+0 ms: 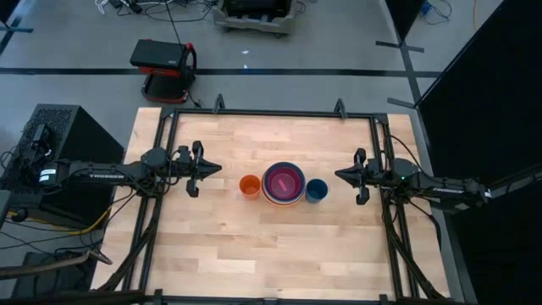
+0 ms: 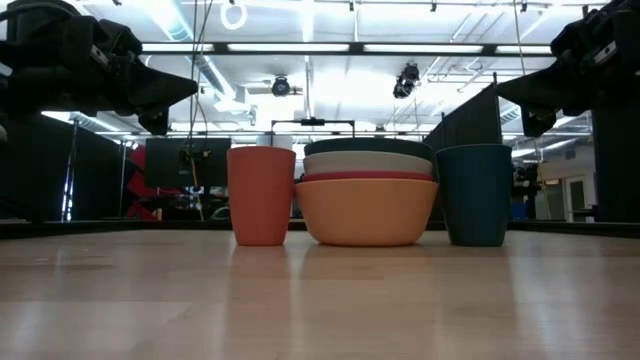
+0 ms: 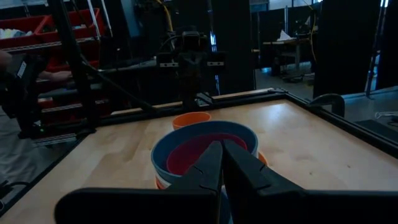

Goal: Nest bowls inside each other
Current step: Return to Home Position

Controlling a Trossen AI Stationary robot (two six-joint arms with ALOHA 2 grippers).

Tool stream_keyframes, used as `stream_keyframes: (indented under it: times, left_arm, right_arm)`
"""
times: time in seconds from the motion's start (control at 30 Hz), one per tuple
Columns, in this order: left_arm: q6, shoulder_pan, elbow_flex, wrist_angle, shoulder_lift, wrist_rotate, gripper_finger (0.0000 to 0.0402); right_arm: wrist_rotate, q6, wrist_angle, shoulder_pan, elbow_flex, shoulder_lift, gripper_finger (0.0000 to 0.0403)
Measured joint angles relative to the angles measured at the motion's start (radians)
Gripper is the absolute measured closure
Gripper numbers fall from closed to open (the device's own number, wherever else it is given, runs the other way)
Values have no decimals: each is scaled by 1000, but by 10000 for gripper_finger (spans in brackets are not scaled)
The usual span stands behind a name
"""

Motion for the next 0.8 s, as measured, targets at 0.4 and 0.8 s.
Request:
stream_keyframes:
  times: [0.4,0.8]
  left_arm:
    - [0,0,0,0,0,0,401]
    - [0,0,0,0,0,0,401]
  right_arm:
    - [0,0,0,0,0,0,403]
    - [0,0,0,0,0,0,403]
